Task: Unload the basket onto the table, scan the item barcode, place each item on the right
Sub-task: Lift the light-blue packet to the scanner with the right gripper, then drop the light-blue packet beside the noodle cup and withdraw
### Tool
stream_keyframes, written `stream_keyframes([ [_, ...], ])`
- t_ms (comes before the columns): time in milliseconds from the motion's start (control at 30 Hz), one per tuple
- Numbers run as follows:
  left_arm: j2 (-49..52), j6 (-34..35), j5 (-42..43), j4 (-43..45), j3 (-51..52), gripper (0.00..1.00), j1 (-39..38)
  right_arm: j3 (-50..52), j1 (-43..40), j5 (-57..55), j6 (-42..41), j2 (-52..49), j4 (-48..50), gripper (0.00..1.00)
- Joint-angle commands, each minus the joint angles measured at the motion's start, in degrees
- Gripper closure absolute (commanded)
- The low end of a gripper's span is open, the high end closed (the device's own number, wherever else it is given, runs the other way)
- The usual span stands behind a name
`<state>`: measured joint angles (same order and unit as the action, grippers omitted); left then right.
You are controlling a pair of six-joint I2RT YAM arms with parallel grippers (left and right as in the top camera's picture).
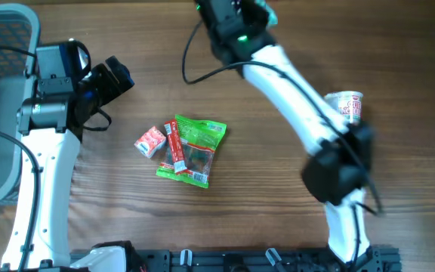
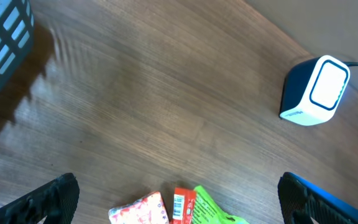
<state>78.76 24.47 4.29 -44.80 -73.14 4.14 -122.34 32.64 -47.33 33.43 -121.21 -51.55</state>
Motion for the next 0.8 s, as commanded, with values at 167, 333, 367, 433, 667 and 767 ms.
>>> stream_keyframes([
  [167,0.04,-0.24,-0.5,0.15,-0.33,0.0,0.22,8.28,-18.78,49.77,-30.01,8.17,-35.01,0.96],
  [333,0.04,-0.24,-0.5,0.15,-0.33,0.0,0.22,32.02,-21.9,48.37,-24.44,8.17,-18.62,0.74],
  [367,0.04,-0.24,-0.5,0.15,-0.33,0.0,0.22,33.05,-21.92,45.72,-24.65,8.17,-16.61,0.53],
  [433,0.04,-0.24,-0.52,0.15,-0.33,0.0,0.22,32.52,-21.94,39.45,-24.61,8.52,-14.01,0.33],
  [667,0.04,-0.24,-0.5,0.15,-0.33,0.0,0.22,27.56,-20.35,68.11,-31.17,11.58,-13.62,0.96],
  [767,0.04,-0.24,-0.5,0.15,-0.33,0.0,0.22,33.53,-17.97,64.92,-40.13,11.5,-7.69,0.96],
])
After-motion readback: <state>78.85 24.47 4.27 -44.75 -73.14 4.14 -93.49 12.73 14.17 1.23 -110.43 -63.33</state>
